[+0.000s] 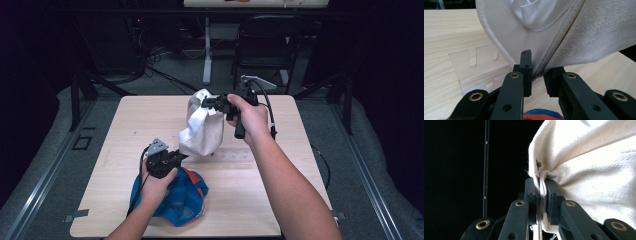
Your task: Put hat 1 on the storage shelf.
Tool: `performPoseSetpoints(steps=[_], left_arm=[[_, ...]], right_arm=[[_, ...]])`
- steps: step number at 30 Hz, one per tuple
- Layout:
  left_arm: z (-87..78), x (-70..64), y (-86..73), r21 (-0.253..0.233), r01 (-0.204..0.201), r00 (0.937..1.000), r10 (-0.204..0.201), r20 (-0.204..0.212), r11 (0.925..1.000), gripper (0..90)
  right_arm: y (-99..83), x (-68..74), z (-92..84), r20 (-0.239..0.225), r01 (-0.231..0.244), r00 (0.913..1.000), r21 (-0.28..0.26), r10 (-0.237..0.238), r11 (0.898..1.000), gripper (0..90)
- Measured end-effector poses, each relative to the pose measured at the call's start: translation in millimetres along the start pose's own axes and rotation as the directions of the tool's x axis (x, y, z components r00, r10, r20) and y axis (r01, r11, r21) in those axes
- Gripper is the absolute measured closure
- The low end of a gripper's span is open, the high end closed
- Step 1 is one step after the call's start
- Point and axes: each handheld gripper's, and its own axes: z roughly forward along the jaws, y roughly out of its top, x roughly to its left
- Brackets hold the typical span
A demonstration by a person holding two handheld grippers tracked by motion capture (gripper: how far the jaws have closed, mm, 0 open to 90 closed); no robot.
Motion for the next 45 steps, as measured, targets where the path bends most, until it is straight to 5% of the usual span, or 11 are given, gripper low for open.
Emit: performPoseSetpoints(steps=[7,15,18,20,26,34,45], left_arm=[[1.0,-1.2,-8.6,-0.035,0.029,0.9996,-0.029,0.006,0.999,79.5],[0.0,7.2,-6.6,-0.015,-0.015,0.9993,0.015,0.035,0.9998,79.7],[1.6,15.8,-5.3,0.012,-0.053,0.9958,0.052,0.075,0.9985,79.6],[1.0,20.5,-4.8,0.016,-0.044,0.9943,0.042,0.098,0.9989,79.6],[1.8,13.4,-8.2,0.036,-0.024,0.9989,0.023,0.041,0.999,79.8],[3.2,14.3,-17.4,0.036,0.073,0.9972,-0.073,0.014,0.9967,80.1],[8.8,13.0,-23.8,0.115,0.055,0.9983,-0.052,-0.026,0.9918,82.6]], right_arm=[[-2.7,1.4,7.0,-0.003,0.007,1.0,0.015,-0.007,1.0,82.0],[-2.5,2.1,6.7,0.007,0.008,0.9999,0.017,-0.008,1.0,82.0],[-2.9,1.8,8.2,0.012,0.01,0.9999,0.021,-0.011,1.0,82.0],[-3.0,1.8,8.8,0.016,0.013,0.9998,0.025,-0.013,1.0,82.0],[-1.3,-0.7,9.6,0.031,0.012,0.9994,0.026,-0.013,1.0,81.9],[-3.5,-5.4,17.3,0.053,0.015,0.9985,0.041,-0.017,0.999,82.0],[-2.3,-27.0,20.9,0.124,0.008,0.9922,0.041,-0.013,0.999,82.0]])
